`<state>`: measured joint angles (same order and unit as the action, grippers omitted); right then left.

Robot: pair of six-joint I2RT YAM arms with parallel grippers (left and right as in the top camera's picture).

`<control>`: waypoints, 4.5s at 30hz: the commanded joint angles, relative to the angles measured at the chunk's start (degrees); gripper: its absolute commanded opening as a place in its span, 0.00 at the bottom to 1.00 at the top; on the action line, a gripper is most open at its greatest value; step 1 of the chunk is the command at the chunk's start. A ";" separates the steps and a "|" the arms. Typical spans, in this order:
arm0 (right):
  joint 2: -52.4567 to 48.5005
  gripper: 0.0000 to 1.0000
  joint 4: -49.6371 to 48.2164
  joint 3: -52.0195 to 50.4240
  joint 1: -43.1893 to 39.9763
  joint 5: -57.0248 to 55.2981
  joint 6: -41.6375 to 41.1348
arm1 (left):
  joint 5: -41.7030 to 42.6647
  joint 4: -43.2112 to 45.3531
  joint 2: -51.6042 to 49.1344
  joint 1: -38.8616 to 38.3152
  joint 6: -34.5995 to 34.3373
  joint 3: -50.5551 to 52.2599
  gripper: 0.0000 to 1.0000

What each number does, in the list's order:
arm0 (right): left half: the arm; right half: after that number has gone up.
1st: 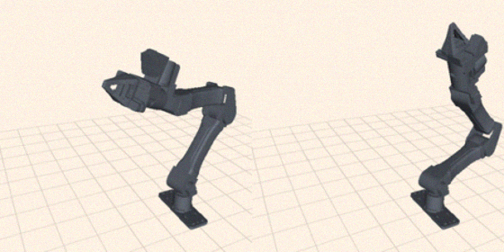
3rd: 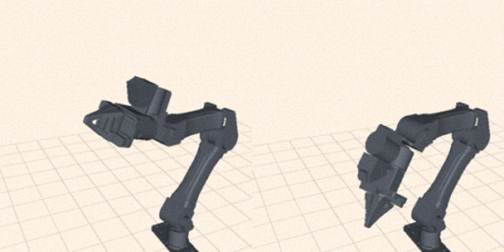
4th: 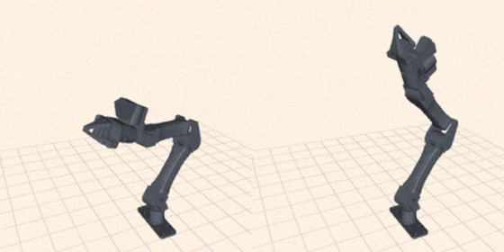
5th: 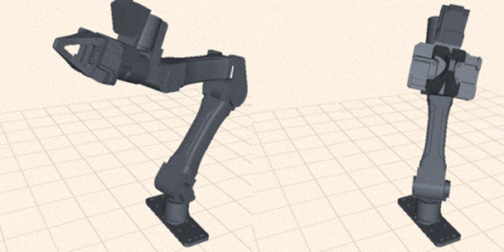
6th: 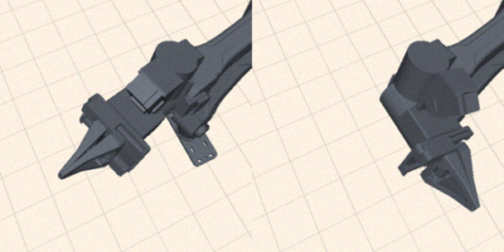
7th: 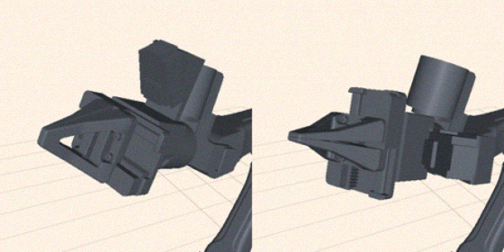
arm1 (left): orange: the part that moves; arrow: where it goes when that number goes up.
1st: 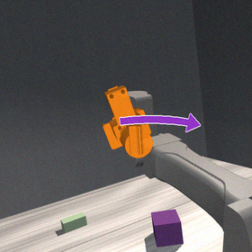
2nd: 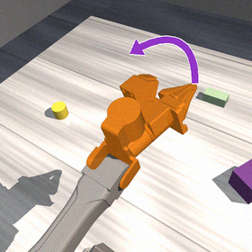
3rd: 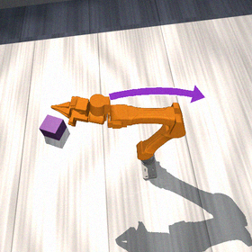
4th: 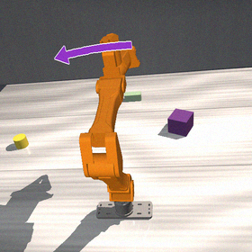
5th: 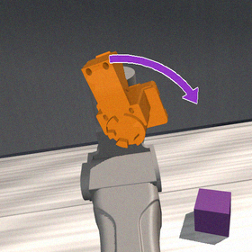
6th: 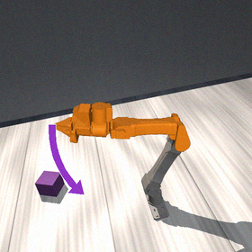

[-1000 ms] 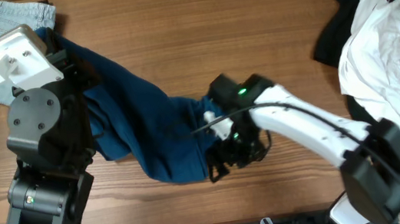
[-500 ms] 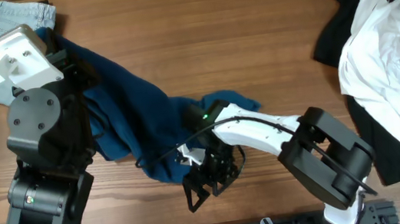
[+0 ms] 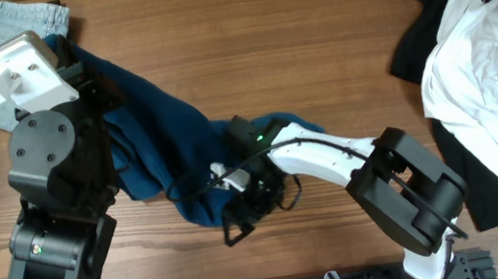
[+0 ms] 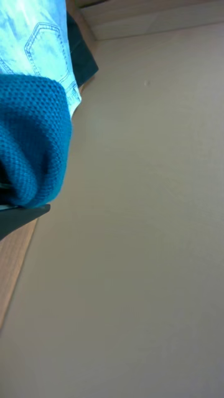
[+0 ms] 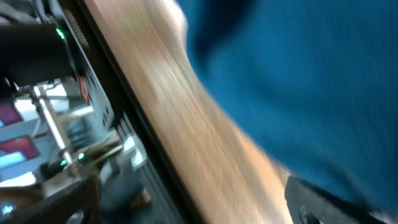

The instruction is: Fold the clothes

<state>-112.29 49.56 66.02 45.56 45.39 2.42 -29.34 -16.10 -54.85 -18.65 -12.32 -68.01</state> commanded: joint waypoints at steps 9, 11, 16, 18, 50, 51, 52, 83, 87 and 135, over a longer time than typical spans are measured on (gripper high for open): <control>1.51 1.00 4.22 -0.02 -1.62 -25.99 -13.40 | -0.04 0.24 0.94 -0.20 -0.11 -1.01 0.04; 1.55 0.98 2.16 0.02 -1.62 -28.70 -15.78 | 0.04 0.22 0.96 -0.20 -0.11 -1.01 0.04; 1.53 0.88 -2.27 0.02 -1.62 -29.20 -15.08 | 0.39 0.13 0.94 -0.20 -0.11 -1.01 0.04; 1.53 0.79 -2.40 0.02 -1.62 -26.03 -12.79 | 0.37 0.15 0.96 -0.20 -0.11 -1.01 0.04; 1.55 0.90 -4.15 2.29 3.56 -5.07 0.57 | 0.37 0.15 0.96 -0.20 -0.11 -1.01 0.04; 1.55 0.87 -4.11 2.32 3.58 -5.07 0.48 | 0.37 0.15 0.96 -0.20 -0.11 -1.03 0.04; 1.55 0.81 -4.07 2.34 3.56 -5.07 0.26 | 0.37 0.15 0.96 -0.20 -0.11 -1.01 0.04; 6.93 0.05 -4.55 5.44 0.07 -32.44 -11.63 | 1.44 0.04 0.96 -0.26 -0.11 -1.03 0.04; 13.66 0.05 -3.02 9.53 -1.81 -36.83 -11.63 | 1.44 -0.09 0.96 -0.24 -0.11 -1.03 0.04; -4.28 0.85 -7.26 -3.78 -17.42 -19.82 -14.64 | 1.84 -3.04 0.31 -0.24 -0.50 -1.01 0.04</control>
<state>-114.93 41.69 63.26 27.75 52.42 -8.23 -27.99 -19.75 -54.81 -18.65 -12.34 -68.03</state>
